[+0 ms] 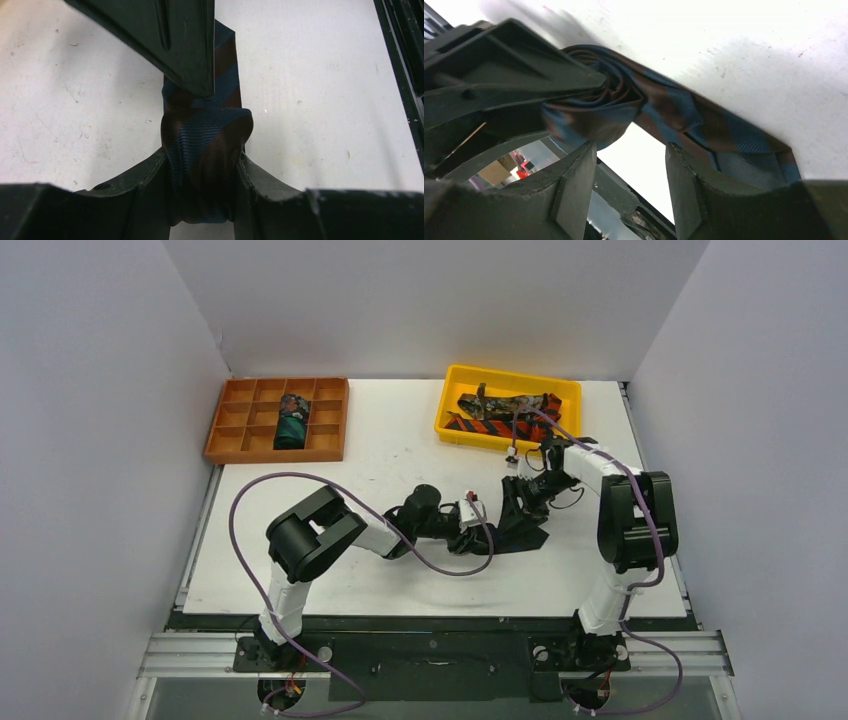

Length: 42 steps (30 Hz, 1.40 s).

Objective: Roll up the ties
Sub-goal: Roll the tie at the center of the board.

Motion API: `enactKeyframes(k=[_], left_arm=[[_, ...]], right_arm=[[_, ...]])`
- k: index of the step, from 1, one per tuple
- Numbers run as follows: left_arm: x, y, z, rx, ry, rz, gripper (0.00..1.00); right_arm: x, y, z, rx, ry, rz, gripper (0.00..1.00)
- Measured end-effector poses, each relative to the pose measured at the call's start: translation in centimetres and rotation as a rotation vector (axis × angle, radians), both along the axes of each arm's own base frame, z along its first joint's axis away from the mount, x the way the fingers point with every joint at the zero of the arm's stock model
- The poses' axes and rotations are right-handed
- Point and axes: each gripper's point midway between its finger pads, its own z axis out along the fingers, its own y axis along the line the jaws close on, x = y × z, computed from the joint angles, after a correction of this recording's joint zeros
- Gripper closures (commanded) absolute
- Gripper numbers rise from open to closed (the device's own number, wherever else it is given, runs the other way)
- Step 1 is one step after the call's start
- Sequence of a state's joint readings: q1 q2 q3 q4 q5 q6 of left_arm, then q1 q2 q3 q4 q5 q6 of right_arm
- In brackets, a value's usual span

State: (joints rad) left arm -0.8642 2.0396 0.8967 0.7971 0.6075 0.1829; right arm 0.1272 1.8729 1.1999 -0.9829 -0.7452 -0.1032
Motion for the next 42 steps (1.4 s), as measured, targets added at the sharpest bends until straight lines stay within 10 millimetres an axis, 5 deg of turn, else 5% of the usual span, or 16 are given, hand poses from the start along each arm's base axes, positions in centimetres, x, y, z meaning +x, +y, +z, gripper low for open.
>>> enactKeyframes(k=[10, 17, 26, 42], left_arm=[[0.3, -0.4, -0.1, 0.042, 0.060, 0.033, 0.86], [0.3, -0.5, -0.2, 0.064, 0.074, 0.040, 0.78], [0.4, -0.6, -0.4, 0.087, 0.082, 0.045, 0.49], [0.0, -2.1, -0.8, 0.036, 0.075, -0.009, 0.59]], right_arm=[[-0.3, 2.2, 2.1, 0.108, -0.055, -0.007, 0.55], [-0.6, 2.5, 1.0, 0.094, -0.024, 0.010, 1.00], [-0.6, 2.3, 0.7, 0.090, 0.014, 0.000, 1.00], [-0.6, 0.4, -0.8, -0.022, 0.049, -0.037, 1.00]])
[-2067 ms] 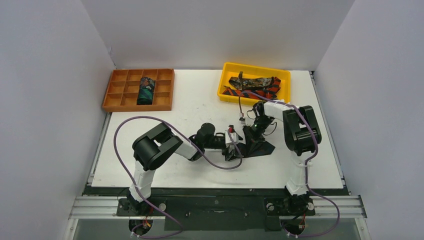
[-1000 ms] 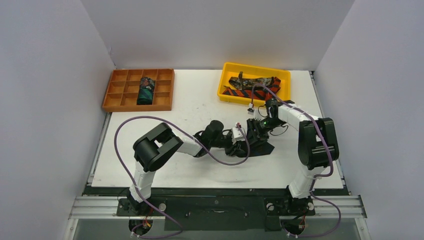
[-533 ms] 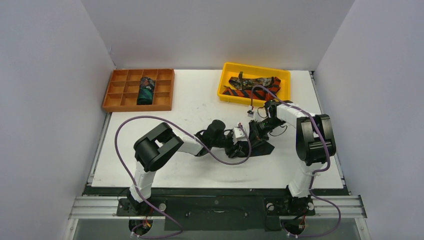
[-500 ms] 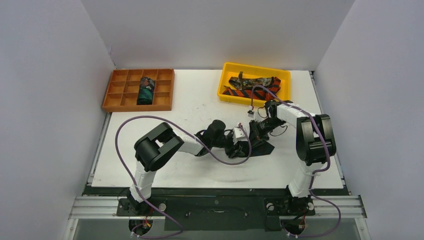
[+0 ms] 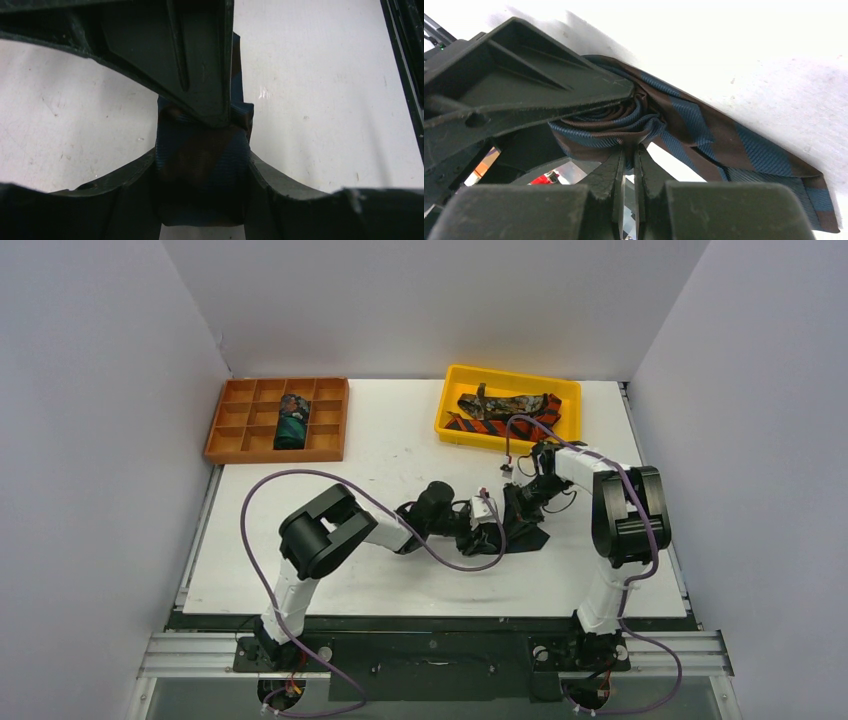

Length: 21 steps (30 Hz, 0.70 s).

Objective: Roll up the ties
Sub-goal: Roll the tie at the center of the board.

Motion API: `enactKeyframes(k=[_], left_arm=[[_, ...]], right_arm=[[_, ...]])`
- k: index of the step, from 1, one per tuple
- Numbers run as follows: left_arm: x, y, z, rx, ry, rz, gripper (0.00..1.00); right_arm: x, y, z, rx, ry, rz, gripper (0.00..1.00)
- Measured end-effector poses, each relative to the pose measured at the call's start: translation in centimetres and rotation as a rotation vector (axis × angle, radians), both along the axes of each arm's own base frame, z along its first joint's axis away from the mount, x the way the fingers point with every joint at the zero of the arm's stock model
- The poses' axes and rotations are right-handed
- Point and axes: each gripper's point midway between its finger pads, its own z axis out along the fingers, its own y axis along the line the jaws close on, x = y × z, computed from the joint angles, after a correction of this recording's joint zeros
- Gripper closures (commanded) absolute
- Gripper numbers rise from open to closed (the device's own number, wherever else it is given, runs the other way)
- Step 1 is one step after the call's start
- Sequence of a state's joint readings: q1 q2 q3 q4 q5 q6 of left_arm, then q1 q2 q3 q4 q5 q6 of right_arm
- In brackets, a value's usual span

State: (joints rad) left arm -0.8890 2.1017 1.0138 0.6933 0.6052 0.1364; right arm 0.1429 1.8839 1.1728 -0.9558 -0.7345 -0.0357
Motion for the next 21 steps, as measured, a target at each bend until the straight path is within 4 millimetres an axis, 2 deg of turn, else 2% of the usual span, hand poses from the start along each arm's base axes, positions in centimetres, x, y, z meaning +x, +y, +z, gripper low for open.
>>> enactKeyframes(k=[6, 7, 8, 9, 11, 15, 21], left_arm=[[0.3, -0.9, -0.1, 0.023, -0.015, 0.005, 0.79], [0.3, -1.0, -0.2, 0.033, -0.018, 0.006, 0.82], [0.3, -0.9, -0.3, 0.044, -0.022, 0.009, 0.83], [0.3, -0.9, -0.4, 0.053, -0.028, 0.010, 0.84], [0.3, -0.7, -0.5, 0.073, -0.042, 0.014, 0.85], [0.4, -0.6, -0.6, 0.093, -0.060, 0.023, 0.85], [0.3, -0.7, -0.6, 0.094, -0.062, 0.022, 0.84]], right_arm=[[0.0, -0.4, -0.4, -0.040, 0.015, -0.012, 0.98], [0.0, -0.4, -0.4, -0.041, 0.015, -0.012, 0.88], [0.0, -0.5, -0.4, -0.040, 0.014, -0.013, 0.83], [0.1, -0.5, -0.4, -0.037, 0.013, -0.015, 0.71], [0.2, -0.9, -0.5, -0.041, 0.006, -0.019, 0.61], [0.1, -1.6, -0.9, -0.022, -0.001, -0.041, 0.57], [0.2, -1.3, -0.9, 0.037, 0.001, -0.072, 0.57]])
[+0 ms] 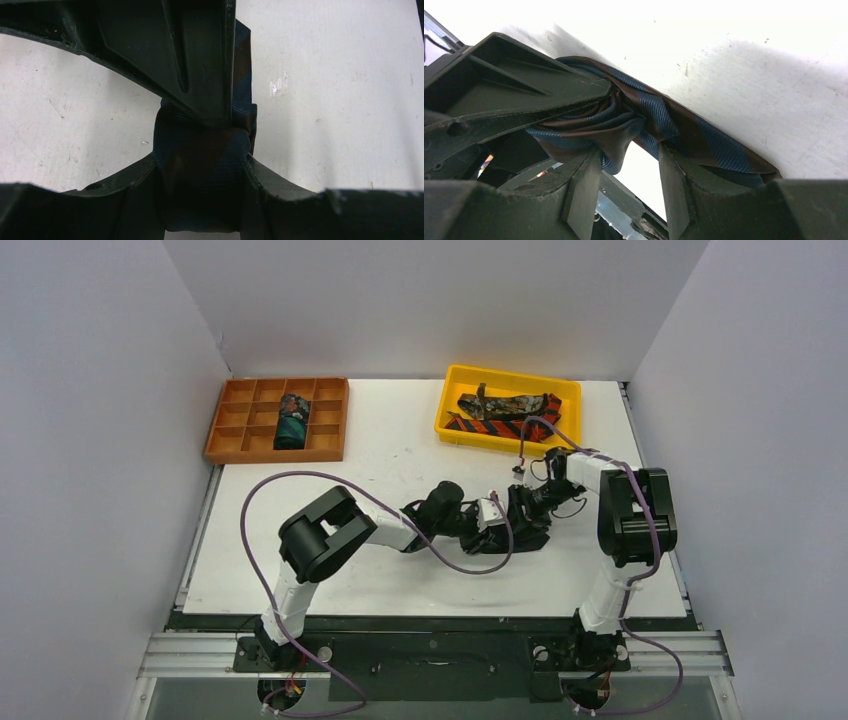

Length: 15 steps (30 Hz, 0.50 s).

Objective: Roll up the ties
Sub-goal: Roll the tie at the center of the board.

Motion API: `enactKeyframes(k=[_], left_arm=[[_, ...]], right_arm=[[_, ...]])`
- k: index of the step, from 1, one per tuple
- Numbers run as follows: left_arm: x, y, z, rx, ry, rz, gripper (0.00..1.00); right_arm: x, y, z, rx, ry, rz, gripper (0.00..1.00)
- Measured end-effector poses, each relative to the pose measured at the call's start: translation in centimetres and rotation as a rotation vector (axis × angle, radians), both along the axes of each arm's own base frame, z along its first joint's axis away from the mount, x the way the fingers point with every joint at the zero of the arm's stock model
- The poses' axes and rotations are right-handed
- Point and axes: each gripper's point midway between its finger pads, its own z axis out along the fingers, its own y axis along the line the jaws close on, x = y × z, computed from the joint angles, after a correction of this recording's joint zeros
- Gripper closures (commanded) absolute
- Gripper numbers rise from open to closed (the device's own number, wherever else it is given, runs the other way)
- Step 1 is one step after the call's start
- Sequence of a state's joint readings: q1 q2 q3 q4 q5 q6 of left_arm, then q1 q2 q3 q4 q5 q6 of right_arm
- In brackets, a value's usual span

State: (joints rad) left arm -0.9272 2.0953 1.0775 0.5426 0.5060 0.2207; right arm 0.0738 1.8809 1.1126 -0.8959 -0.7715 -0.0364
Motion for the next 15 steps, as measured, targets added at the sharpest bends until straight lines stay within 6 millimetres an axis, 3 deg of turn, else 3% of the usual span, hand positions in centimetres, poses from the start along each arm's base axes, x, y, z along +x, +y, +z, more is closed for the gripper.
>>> enactKeyframes(k=[2, 4, 6, 8, 13, 15], left_arm=[[0.0, 0.0, 0.0, -0.002, 0.002, 0.000, 0.84], [0.2, 0.2, 0.0, -0.005, 0.005, 0.002, 0.83], [0.4, 0.4, 0.0, -0.009, 0.009, 0.003, 0.82], [0.4, 0.5, 0.0, -0.011, 0.012, 0.001, 0.81], [0.5, 0.6, 0.0, -0.017, 0.016, -0.002, 0.50], [0.6, 0.9, 0.0, -0.026, 0.019, 0.000, 0.45]], right_arm=[[0.1, 0.2, 0.1, 0.025, -0.004, -0.009, 0.60], [0.3, 0.4, 0.1, 0.046, -0.010, -0.013, 0.70], [0.4, 0.9, 0.2, 0.084, -0.008, -0.016, 0.88], [0.4, 1.4, 0.4, 0.125, 0.004, -0.021, 1.00], [0.4, 1.7, 0.5, 0.149, 0.027, -0.038, 1.00], [0.4, 1.7, 0.4, 0.140, 0.030, -0.040, 1.00]])
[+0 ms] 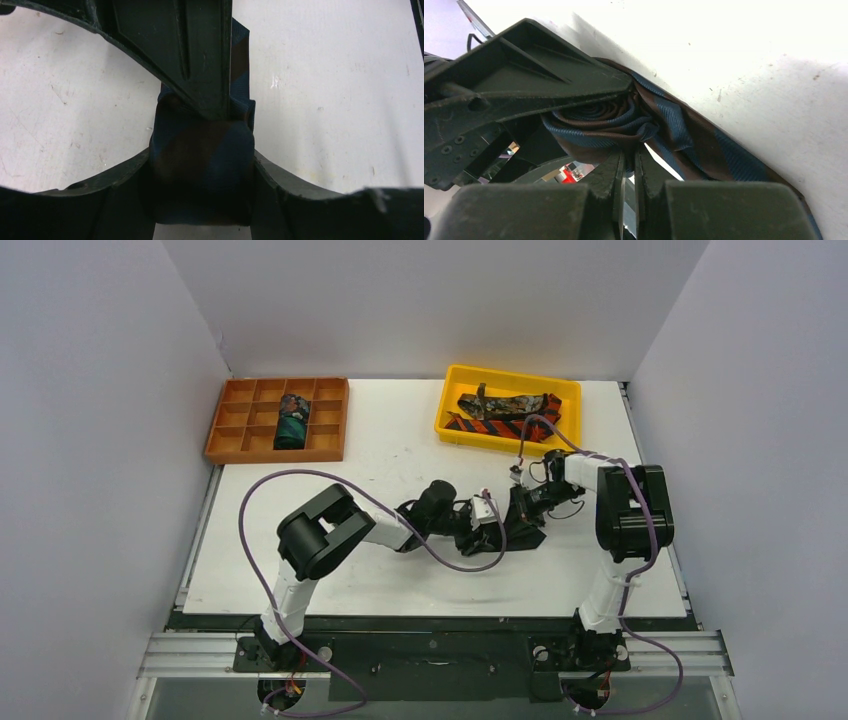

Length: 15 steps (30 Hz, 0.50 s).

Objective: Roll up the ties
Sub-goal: Roll the tie at the center of the board.

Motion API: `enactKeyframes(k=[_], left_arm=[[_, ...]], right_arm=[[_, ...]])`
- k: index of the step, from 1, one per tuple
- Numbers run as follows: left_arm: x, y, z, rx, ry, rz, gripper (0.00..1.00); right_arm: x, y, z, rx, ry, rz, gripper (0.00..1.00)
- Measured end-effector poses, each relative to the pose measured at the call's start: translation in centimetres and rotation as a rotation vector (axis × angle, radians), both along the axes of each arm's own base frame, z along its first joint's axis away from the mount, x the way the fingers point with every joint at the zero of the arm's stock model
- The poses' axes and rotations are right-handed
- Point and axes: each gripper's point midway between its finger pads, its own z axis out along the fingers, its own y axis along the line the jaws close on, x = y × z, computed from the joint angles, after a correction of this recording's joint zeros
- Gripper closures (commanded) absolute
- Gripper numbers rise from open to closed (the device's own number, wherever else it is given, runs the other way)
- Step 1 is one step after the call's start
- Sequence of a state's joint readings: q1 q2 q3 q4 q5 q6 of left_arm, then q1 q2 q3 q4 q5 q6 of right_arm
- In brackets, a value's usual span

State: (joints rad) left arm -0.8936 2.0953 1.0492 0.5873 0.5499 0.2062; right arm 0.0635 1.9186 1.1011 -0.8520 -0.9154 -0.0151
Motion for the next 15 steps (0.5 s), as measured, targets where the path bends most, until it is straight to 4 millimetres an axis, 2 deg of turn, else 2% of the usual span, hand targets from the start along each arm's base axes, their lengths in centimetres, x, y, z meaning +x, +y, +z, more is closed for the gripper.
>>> enactKeyframes(k=[4, 15], left_arm=[[-0.2, 0.5, -0.1, -0.021, 0.009, -0.009, 0.42], [-0.7, -0.2, 0.2, -0.049, 0.009, -0.068, 0.39]], right_arm=[[-0.1, -0.5, -0.7, -0.053, 0.002, 0.004, 1.00], [-0.2, -1.3, -1.5, -0.198, 0.064, 0.023, 1.00]])
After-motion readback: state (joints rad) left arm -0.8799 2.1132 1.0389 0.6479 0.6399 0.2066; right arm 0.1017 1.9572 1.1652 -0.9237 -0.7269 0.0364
